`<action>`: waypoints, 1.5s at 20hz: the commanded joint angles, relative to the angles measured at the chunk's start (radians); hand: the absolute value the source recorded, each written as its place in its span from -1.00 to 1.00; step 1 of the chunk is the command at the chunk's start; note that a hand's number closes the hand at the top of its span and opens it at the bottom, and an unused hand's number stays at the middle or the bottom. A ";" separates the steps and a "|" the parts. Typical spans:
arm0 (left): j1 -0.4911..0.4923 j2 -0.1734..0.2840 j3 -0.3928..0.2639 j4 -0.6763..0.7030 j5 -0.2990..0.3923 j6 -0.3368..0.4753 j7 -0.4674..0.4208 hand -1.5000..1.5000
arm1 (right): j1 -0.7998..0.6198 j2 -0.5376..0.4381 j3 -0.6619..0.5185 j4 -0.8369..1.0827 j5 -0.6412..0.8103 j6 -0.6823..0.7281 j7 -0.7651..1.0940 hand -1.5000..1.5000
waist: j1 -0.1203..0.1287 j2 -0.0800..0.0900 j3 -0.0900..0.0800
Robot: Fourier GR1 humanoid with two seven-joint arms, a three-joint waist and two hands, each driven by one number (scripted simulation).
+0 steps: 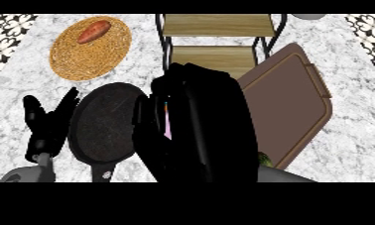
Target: Pick the cupcake from the tray and place it in the tiered shelf
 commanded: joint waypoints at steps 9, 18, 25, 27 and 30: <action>0.019 -0.074 -0.052 -0.033 -0.006 -0.006 0.024 0.00 | -0.379 0.008 -0.402 0.195 -0.065 0.150 0.138 1.00 | -0.010 0.008 -0.008; 0.023 -0.092 -0.054 -0.032 -0.022 -0.011 0.025 0.00 | -0.547 -0.101 -0.607 0.453 -0.144 0.203 -0.021 1.00 | -0.005 0.011 -0.007; 0.010 -0.096 -0.053 -0.069 -0.050 0.016 0.061 0.00 | -0.555 -0.150 -0.616 0.645 -0.165 0.210 -0.210 1.00 | 0.001 0.014 -0.007; 0.047 -0.093 -0.042 -0.018 -0.045 -0.026 -0.014 0.00 | -0.537 -0.163 -0.628 0.688 -0.173 0.193 -0.276 1.00 | 0.002 0.016 -0.007; 0.023 -0.084 -0.020 -0.049 -0.023 -0.028 0.032 0.00 | -0.552 -0.149 -0.599 0.737 -0.126 0.164 -0.282 1.00 | 0.002 0.015 -0.007</action>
